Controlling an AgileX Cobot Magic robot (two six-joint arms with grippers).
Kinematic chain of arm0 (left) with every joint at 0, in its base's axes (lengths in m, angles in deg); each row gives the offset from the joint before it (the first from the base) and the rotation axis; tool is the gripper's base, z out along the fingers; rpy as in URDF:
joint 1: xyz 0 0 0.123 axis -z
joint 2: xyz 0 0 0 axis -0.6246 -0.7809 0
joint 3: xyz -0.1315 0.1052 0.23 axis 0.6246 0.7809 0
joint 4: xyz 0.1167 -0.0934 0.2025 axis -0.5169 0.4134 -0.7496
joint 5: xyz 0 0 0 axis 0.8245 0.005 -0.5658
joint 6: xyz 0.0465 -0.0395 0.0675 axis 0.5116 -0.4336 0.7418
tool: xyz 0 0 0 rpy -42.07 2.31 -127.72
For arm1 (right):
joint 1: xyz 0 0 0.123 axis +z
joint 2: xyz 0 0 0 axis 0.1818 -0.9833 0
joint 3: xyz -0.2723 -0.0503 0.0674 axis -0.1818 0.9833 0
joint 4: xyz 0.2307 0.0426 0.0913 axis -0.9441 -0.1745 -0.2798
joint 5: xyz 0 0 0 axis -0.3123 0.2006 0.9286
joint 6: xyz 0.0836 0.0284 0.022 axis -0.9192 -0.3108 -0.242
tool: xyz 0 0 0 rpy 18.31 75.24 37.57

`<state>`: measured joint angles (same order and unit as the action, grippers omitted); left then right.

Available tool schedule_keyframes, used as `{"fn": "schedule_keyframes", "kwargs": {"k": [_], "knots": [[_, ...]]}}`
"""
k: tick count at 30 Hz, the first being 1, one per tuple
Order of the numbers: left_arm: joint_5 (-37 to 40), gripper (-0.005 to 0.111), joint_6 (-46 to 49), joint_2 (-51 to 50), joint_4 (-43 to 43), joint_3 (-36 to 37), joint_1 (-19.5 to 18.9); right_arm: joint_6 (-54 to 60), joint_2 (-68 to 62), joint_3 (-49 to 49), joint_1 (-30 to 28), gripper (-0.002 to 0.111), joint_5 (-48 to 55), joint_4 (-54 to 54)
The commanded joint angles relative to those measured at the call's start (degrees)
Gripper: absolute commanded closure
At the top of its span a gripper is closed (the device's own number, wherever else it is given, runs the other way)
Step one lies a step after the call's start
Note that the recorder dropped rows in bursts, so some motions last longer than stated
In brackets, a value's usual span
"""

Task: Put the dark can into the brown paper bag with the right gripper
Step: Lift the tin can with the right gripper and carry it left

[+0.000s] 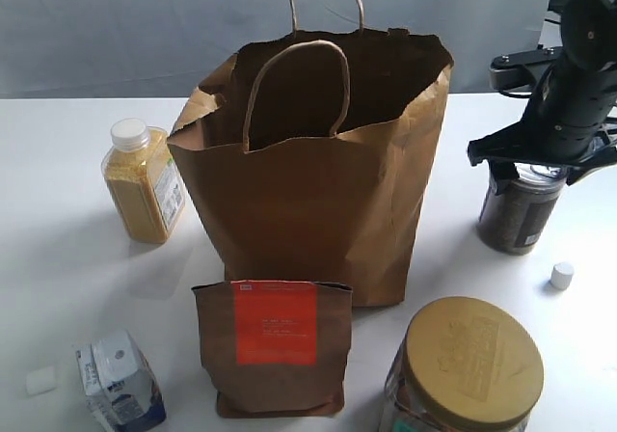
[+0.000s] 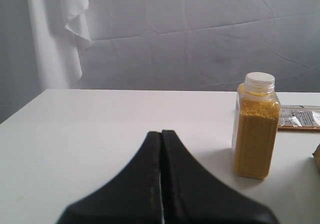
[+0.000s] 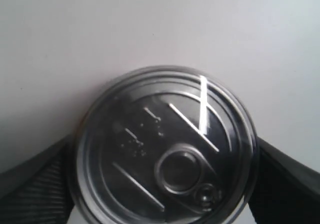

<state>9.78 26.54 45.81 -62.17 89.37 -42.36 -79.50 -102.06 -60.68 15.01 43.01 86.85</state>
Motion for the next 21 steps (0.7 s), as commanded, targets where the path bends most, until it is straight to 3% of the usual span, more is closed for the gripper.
{"fn": "schedule_keyframes", "kwargs": {"k": [1,12,21], "knots": [[-0.67,0.107,-0.13,0.20,-0.15,0.20,0.31,-0.05,6.40,-0.23,-0.15,0.108,-1.03,0.29],[-0.67,0.107,-0.13,0.20,-0.15,0.20,0.31,-0.70,32.96,-0.23,2.02,0.108,-5.58,-0.38],[-0.67,0.107,-0.13,0.20,-0.15,0.20,0.31,2.87,40.42,-0.23,15.28,0.108,-18.07,-8.70]]}}
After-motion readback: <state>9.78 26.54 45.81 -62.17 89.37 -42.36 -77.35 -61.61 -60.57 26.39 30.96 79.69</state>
